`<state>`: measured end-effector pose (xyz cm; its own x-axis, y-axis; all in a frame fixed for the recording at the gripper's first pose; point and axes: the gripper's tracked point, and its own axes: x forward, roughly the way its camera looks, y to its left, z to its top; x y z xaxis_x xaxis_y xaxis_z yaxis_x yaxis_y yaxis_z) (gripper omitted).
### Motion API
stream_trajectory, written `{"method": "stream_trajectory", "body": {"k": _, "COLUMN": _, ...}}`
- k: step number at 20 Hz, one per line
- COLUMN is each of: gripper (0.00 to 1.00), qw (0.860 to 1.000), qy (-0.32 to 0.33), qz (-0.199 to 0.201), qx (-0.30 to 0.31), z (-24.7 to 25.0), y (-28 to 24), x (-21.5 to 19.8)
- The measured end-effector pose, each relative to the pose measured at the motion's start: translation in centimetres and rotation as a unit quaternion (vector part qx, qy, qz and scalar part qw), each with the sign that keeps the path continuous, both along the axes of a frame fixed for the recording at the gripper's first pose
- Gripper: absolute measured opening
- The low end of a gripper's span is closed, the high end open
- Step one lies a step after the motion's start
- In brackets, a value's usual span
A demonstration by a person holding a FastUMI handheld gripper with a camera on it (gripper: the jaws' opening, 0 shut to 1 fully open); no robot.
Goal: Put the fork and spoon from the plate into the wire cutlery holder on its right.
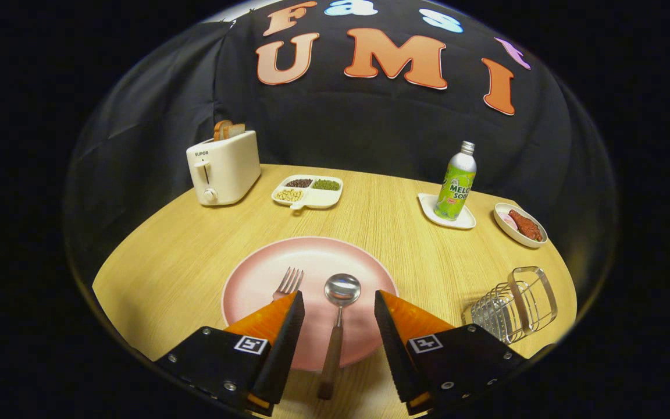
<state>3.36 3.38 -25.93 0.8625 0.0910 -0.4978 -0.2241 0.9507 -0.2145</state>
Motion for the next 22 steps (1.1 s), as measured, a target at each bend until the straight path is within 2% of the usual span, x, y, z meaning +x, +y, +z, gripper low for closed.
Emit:
{"method": "stream_trajectory", "body": {"k": 1, "gripper": 0.71, "qw": 1.0, "qy": 0.007, "qz": -0.001, "qx": -0.003, "z": -0.4, "y": 0.0, "x": -0.1}}
{"method": "stream_trajectory", "body": {"k": 7, "gripper": 0.44, "qw": 0.999, "qy": 0.038, "qz": -0.011, "qx": -0.011, "z": -2.8, "y": -0.3, "x": -0.7}}
{"method": "stream_trajectory", "body": {"k": 12, "gripper": 0.12, "qw": 0.999, "qy": 0.043, "qz": -0.023, "qx": -0.021, "z": -3.3, "y": -0.9, "x": -0.4}}
{"method": "stream_trajectory", "body": {"k": 14, "gripper": 0.05, "qw": 0.998, "qy": 0.048, "qz": -0.025, "qx": -0.013, "z": -3.0, "y": -0.7, "x": -0.2}}
{"method": "stream_trajectory", "body": {"k": 22, "gripper": 0.04, "qw": 0.999, "qy": 0.035, "qz": -0.006, "qx": -0.004, "z": 2.0, "y": -0.5, "x": -0.7}}
